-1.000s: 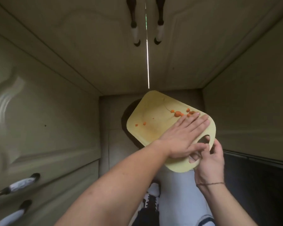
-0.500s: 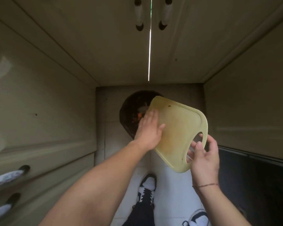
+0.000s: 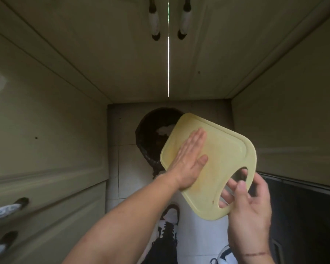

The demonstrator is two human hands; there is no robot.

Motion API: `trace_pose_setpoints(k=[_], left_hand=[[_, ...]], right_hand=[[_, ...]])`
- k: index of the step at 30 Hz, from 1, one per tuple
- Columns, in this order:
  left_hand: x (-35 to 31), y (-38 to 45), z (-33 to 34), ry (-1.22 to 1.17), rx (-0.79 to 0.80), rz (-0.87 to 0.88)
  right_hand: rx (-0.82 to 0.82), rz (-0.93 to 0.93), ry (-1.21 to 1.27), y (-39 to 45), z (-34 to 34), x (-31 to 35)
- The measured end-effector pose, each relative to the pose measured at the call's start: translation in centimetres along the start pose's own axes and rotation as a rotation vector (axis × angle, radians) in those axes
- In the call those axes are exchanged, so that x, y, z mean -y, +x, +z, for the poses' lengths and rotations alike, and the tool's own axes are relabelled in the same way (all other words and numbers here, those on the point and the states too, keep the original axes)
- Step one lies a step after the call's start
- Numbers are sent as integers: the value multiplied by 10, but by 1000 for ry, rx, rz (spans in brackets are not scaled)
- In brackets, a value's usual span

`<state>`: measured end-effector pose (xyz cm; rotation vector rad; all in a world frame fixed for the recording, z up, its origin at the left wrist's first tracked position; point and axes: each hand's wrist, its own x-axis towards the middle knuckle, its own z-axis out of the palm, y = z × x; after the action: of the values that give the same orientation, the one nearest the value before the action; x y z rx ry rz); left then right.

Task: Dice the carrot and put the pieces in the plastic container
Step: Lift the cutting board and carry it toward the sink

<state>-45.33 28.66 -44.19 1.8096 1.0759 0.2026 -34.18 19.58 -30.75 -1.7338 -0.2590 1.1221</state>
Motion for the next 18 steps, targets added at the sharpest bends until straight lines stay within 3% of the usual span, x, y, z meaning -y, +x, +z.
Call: trace_pose_setpoints(k=[3,5,7,8,11,13,15,18], left_hand=[[28,8,-10,160,27,-167],[56,11,-20,298,-25,-541],[67,9,-36,186,-186,-861],[65,7,-42,116,-262,-874],[39,-3,-44,121,-415,-430],[13,-13,-38,87,-312,-4],[0,-21,-25,98,-130,305],[7,-26,-18,101,-16,363]], right_hand=[[-63,-32,25,-15,-14,14],[-138,-78,36,-23,-21,21],[-182,-82,27,-23,-25,24],[-185,-66,24,-21,-24,23],[-107,13,21,-8,-11,16],[-37,49,8,-2,4,10],[8,64,-2,2,15,7],[71,55,-2,-2,19,15]])
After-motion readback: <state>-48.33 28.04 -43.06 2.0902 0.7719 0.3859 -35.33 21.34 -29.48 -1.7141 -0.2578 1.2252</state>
